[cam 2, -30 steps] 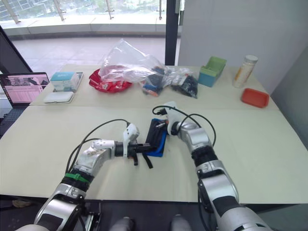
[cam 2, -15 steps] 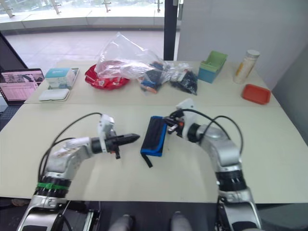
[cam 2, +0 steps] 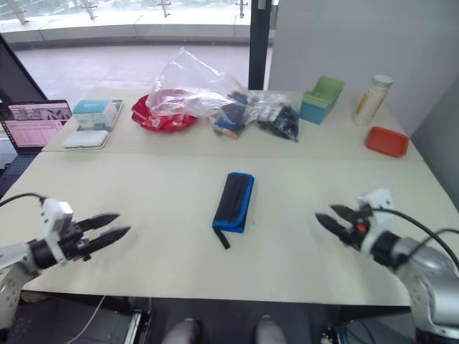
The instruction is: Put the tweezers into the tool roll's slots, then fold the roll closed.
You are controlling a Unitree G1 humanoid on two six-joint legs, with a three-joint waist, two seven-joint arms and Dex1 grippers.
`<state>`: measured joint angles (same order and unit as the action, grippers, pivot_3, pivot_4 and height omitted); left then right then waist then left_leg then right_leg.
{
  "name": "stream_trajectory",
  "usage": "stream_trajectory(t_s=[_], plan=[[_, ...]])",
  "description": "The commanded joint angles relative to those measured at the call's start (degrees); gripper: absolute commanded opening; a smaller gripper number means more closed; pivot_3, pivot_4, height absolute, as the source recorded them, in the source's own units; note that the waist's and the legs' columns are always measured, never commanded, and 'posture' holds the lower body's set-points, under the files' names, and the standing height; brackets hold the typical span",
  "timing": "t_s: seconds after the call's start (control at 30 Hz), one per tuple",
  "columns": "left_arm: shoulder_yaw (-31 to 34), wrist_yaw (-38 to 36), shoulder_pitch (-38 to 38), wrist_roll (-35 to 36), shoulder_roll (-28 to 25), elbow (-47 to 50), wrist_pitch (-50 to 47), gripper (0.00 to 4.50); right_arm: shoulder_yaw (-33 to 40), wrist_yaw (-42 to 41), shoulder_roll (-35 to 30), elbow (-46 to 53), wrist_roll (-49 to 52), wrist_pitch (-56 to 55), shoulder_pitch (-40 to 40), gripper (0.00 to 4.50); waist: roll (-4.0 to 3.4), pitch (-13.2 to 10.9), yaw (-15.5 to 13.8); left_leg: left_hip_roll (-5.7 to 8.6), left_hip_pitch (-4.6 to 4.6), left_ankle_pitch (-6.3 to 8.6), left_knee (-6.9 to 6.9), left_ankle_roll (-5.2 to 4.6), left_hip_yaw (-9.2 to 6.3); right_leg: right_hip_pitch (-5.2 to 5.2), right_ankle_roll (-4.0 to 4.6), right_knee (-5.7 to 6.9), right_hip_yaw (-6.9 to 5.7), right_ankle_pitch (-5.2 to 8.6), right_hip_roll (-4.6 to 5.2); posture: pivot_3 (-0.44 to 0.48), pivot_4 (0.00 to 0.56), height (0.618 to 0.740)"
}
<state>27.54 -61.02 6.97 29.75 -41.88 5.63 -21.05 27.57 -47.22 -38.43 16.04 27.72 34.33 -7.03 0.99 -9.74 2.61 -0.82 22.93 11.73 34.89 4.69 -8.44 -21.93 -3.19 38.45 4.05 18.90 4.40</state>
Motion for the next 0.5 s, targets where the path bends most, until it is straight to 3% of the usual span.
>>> stream_trajectory(t_s=[0.03,0.07,0.27,0.5], plan=[[4.42,-1.43,1.67,0.84,-1.92,-2.76,2.69,4.41,5.53,-2.82,-1.21,-2.82,0.11,-6.61,-3.4,4.19,-0.02,-0.02,-0.13,0.0,0.0,0.0,0.01,0.0,0.04,0.0,0.0,-0.04,0.03,0.0,0.0,0.0,0.15,0.74],[5.17,-1.82,1.86,0.88,-2.29,-4.28,3.05,4.48,6.5,-3.43,-1.48,-4.1,0.06,-7.83,-4.35,4.42,-0.02,-0.02,-0.12,0.0,-0.01,0.0,0.02,0.0,0.07,0.01,0.0,-0.04,0.04,0.0,0.0,0.0,0.15,0.74],[5.72,-1.73,0.23,0.62,-3.61,-9.14,3.91,4.48,8.48,-4.4,-2.81,-10.13,-0.82,-13.57,-5.46,4.42,-0.01,-0.07,-0.06,-0.05,-0.62,-0.01,-0.1,-0.01,0.13,0.73,-0.01,-0.37,0.04,0.01,-0.01,0.0,0.15,0.74],[3.22,-0.62,-1.75,0.17,-3.14,-9.0,3.21,4.48,6.9,-3.5,-3.65,-11.54,-0.73,-13.44,-3.86,4.42,-0.01,-0.07,-0.05,-0.05,-0.62,0.0,-0.12,-0.02,0.16,0.76,0.0,-0.4,0.06,0.0,0.0,0.0,0.15,0.74]])
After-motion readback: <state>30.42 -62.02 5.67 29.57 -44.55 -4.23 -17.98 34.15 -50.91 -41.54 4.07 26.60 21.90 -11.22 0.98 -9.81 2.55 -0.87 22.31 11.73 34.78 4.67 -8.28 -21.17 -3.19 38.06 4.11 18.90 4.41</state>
